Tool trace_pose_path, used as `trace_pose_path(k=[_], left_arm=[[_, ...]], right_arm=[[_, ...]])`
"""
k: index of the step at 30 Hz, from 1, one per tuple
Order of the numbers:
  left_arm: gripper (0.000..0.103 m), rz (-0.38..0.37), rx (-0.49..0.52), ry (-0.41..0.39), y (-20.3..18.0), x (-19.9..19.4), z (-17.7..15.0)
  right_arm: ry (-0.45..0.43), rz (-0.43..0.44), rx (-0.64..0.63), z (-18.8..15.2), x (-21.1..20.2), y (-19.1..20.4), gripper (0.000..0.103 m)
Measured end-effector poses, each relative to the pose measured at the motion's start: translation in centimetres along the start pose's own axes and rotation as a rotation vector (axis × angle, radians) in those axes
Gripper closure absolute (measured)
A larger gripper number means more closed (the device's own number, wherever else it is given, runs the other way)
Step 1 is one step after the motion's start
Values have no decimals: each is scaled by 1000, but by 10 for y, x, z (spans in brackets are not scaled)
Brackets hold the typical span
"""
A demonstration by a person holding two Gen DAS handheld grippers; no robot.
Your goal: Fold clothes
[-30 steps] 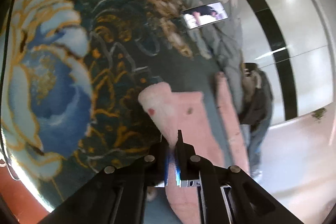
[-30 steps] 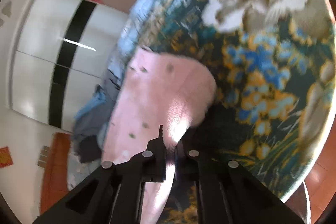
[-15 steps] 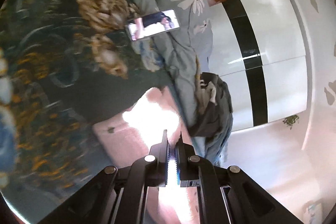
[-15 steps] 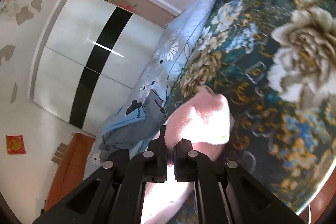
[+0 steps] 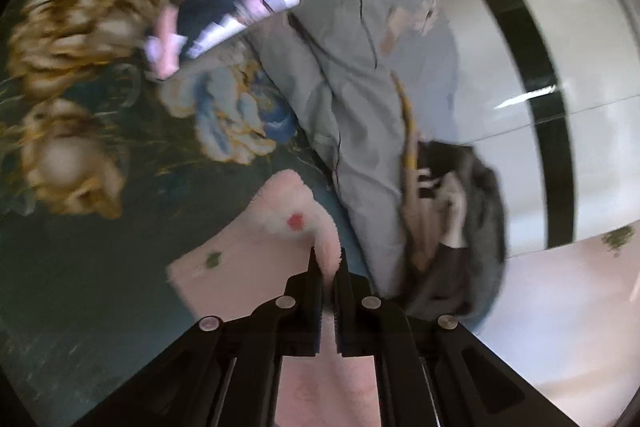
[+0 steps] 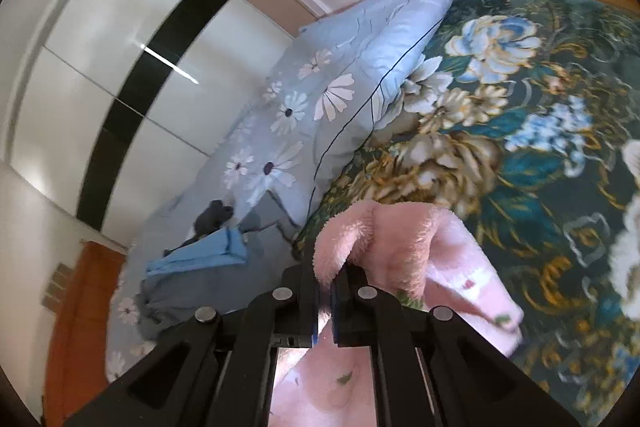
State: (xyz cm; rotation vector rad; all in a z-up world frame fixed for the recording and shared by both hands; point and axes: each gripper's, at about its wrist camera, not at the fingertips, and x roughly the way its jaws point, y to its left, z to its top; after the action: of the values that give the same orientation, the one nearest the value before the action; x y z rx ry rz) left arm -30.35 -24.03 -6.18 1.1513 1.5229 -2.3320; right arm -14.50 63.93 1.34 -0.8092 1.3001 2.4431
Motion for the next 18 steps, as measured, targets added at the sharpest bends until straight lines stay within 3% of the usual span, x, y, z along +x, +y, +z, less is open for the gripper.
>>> trace_pose_path(k=[5, 14, 17, 18], left_arm=[[99, 85, 69, 49, -19, 71, 20], [96, 92, 137, 112, -13, 130, 27], [82, 73, 147, 131, -10, 128, 24], [65, 59, 151, 140, -10, 126, 23]], right_arm=[[52, -79, 23, 13, 66, -7, 99], [113, -179, 39, 8, 126, -35, 97], [129, -204, 17, 5, 131, -34, 96], [131, -206, 8, 5, 131, -32, 94]])
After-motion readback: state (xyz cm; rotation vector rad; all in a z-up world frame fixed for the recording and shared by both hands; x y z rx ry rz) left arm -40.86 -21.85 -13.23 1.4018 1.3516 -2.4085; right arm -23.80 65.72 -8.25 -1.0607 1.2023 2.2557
